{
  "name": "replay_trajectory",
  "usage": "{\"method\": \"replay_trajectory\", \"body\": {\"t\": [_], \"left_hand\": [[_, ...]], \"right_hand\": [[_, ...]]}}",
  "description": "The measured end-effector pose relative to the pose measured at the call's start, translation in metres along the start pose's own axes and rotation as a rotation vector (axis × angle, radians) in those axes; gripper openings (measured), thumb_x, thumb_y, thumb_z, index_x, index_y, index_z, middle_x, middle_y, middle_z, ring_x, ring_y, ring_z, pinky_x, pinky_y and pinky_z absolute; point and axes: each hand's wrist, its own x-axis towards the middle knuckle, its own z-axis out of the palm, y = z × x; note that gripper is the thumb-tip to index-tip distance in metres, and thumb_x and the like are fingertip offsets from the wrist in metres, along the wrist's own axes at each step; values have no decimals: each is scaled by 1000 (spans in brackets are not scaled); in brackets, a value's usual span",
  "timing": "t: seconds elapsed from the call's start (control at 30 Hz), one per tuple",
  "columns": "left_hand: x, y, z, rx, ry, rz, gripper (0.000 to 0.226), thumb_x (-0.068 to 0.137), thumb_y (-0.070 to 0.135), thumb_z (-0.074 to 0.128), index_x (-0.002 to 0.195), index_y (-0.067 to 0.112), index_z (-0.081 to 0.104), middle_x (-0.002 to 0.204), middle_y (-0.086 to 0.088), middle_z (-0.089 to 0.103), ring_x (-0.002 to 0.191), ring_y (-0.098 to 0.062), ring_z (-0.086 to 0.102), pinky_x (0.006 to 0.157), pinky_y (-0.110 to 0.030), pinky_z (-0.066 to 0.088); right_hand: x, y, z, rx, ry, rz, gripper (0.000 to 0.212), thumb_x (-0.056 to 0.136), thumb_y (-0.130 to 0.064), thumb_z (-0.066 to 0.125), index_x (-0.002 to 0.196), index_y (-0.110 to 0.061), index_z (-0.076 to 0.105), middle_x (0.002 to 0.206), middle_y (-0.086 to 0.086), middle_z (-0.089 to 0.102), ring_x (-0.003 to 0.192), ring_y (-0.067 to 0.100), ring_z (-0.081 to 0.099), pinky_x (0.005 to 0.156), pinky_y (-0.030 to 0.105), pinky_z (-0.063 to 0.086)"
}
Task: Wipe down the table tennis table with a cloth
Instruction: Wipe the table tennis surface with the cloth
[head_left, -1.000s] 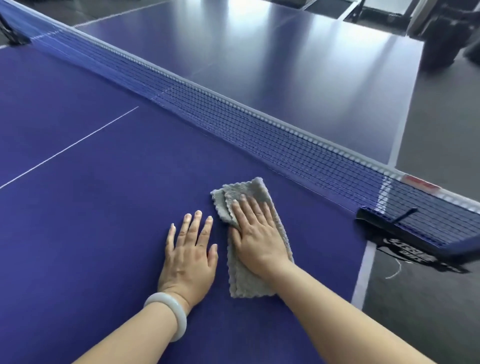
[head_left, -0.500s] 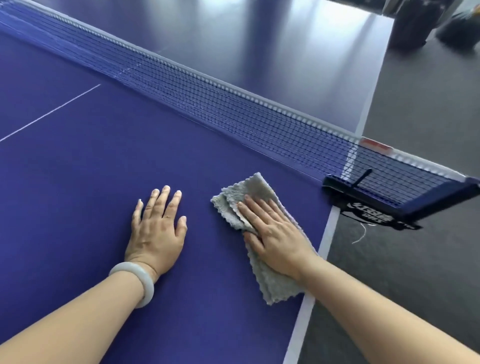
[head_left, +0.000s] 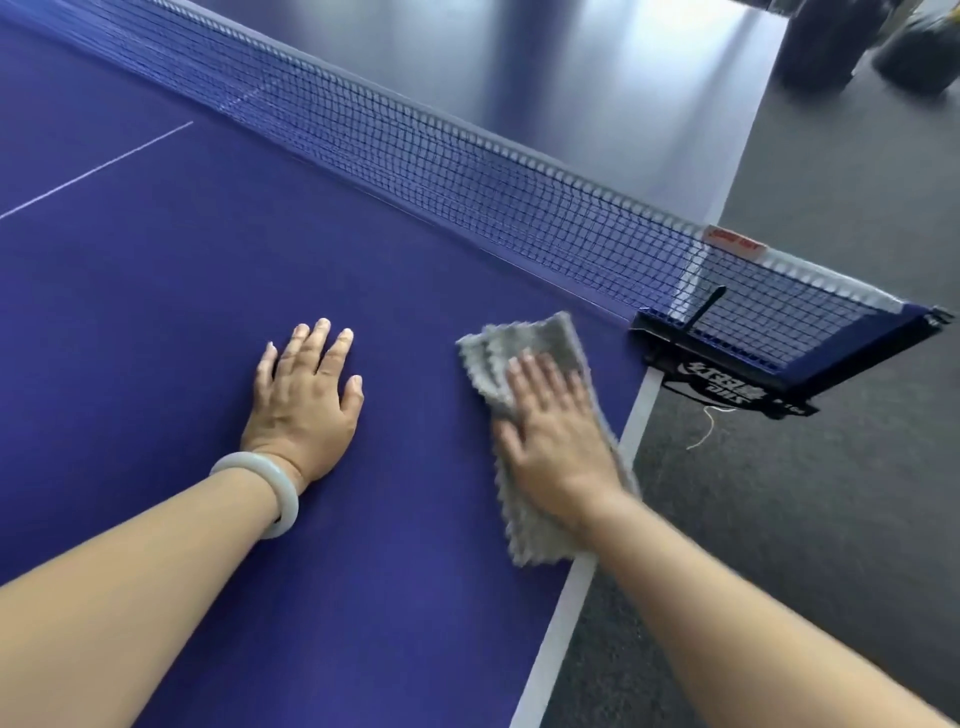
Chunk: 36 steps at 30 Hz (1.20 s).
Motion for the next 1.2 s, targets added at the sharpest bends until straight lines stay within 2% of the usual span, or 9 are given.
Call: {"method": "replay_trajectory", "body": {"t": [0.13,0.27,0.47,0.7,0.8,0.97,1.03,1.13,1.2], "left_hand": [[-3,2,-3,-46,54,27,50,102,28,40,149,13,38,159,-10,29,149,-26,20,122,-46,6],[-18,7,-13,-163,180,75,46,95,24,36,122,0,66,132,-20,58,125,-41,52,108,-55,34],[-93,36,-8,-95,59,65,62,95,34,24,141,-1,48,150,-18,41,142,-33,36,117,-52,26],[-149,53,-2,32,-8,15,78,99,50,-2,147,4,39,155,-13,34,144,-29,33,116,-52,25],[-147,54,-4,27,-11,5,74,99,51,8,146,4,42,155,-11,35,144,-27,33,116,-53,26],[-147,56,-5,37,-9,-17,69,92,44,22,146,5,43,155,-10,35,144,-26,32,117,-52,25],[-147,56,-6,37,-5,-24,69,93,44,21,146,6,43,156,-10,35,145,-26,31,117,-52,24],[-148,57,-6,42,2,-26,68,93,44,22,145,6,44,155,-10,36,144,-26,33,117,-52,25],[-148,58,-6,46,3,-29,68,92,43,22,145,6,44,155,-10,36,144,-27,33,117,-52,25]], "right_hand": [[-17,-25,10,-4,-37,-93,69,98,-56,18,159,-28,1,165,-12,-9,149,6,-19,123,35,-14],[-9,-20,5,-1,-43,-103,67,101,-52,27,159,-29,4,165,-12,-7,151,6,-16,123,35,-13],[25,-12,1,-9,-56,-145,64,102,-50,30,159,-30,9,167,-11,1,152,7,-10,124,33,-11],[20,-15,4,-9,-31,-135,61,104,-46,26,160,-27,7,167,-8,-1,152,9,-11,123,33,-14],[5,-19,7,1,-33,-193,61,104,-45,25,160,-25,8,167,-6,0,152,10,-11,123,34,-13],[-3,23,-4,-18,-94,-498,61,102,-49,29,158,-29,18,166,-8,14,153,9,2,125,33,-5],[12,49,-11,-63,-63,-408,60,102,-48,30,158,-30,18,166,-7,14,153,9,1,125,33,-6],[36,67,-17,-113,-38,-68,61,103,-47,26,159,-30,8,167,-7,3,152,8,-8,124,36,-10],[33,59,-14,-93,-41,43,62,103,-48,23,159,-30,4,167,-7,-3,152,9,-11,124,39,-11]]}}
